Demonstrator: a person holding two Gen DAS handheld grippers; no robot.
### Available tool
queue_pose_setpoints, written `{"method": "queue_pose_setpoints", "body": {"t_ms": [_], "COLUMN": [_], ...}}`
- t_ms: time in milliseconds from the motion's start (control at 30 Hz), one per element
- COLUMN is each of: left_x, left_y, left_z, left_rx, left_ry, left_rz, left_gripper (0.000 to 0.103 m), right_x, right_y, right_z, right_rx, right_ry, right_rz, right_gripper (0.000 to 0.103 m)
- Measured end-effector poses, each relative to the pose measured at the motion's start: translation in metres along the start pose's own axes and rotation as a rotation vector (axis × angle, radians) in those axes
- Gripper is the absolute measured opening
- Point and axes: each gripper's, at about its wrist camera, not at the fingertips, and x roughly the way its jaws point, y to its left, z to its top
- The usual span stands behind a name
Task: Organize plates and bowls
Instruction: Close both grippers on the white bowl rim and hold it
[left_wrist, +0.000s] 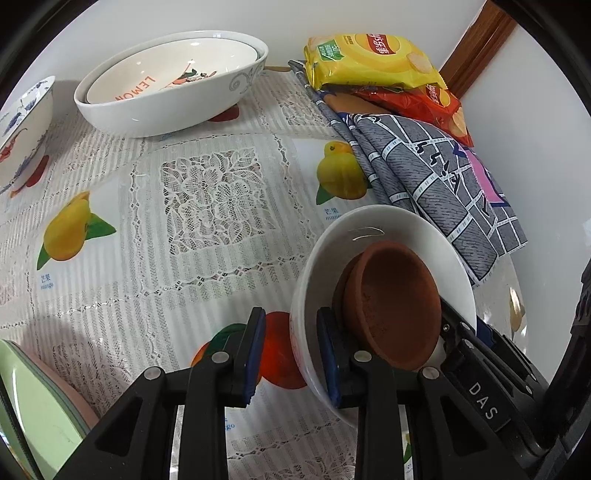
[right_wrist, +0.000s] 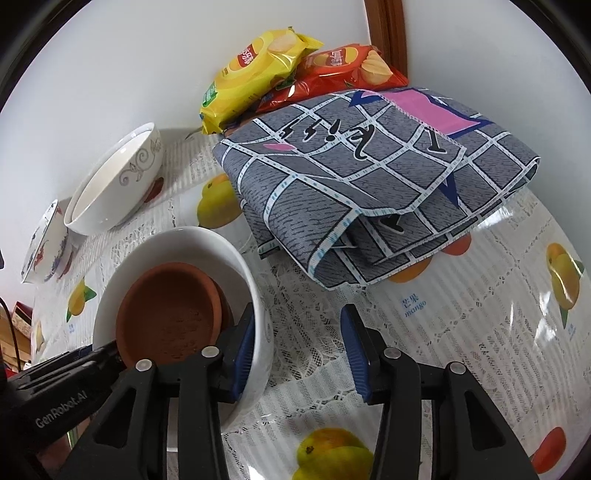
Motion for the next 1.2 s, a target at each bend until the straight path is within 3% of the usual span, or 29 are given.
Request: {"method": "queue_pose_setpoints", "body": {"t_ms": [367, 433, 500, 533, 1200], "left_x": [0.000, 0.000, -0.001, -0.002, -0.004], "left_y": [0.000, -0.001, -0.005, -0.007, -0.009], "left_z": [0.000, -0.001, -0.002, -0.003, -0.005], "left_rx": [0.004, 0.009, 0.013, 0.025, 0.040], "left_ry": [0.001, -0.002, -0.008, -0.017, -0.008], "left_rz": [-0.001, -0.016, -0.019, -0.002, 0.020], "left_gripper": [0.026, 0.015, 0.015, 0.015, 0.014], "right_x": [0.004, 0.003, 0.002, 0.001, -0.002], "right_y": [-0.003, -0.001, 0.004, 0.007, 0.004], "right_z": [0.003, 0.002, 0.000, -0.001, -0.005], "right_rx": [0.029, 0.018, 0.008, -0.002, 0.006], "right_ry": [0.034, 0.026, 0.020, 0.017, 0.043], "right_rz": [0.025, 0.042, 0.068, 0.072, 0.083], "right_gripper": [0.039, 0.028, 0.012, 0.009, 0.010]}}
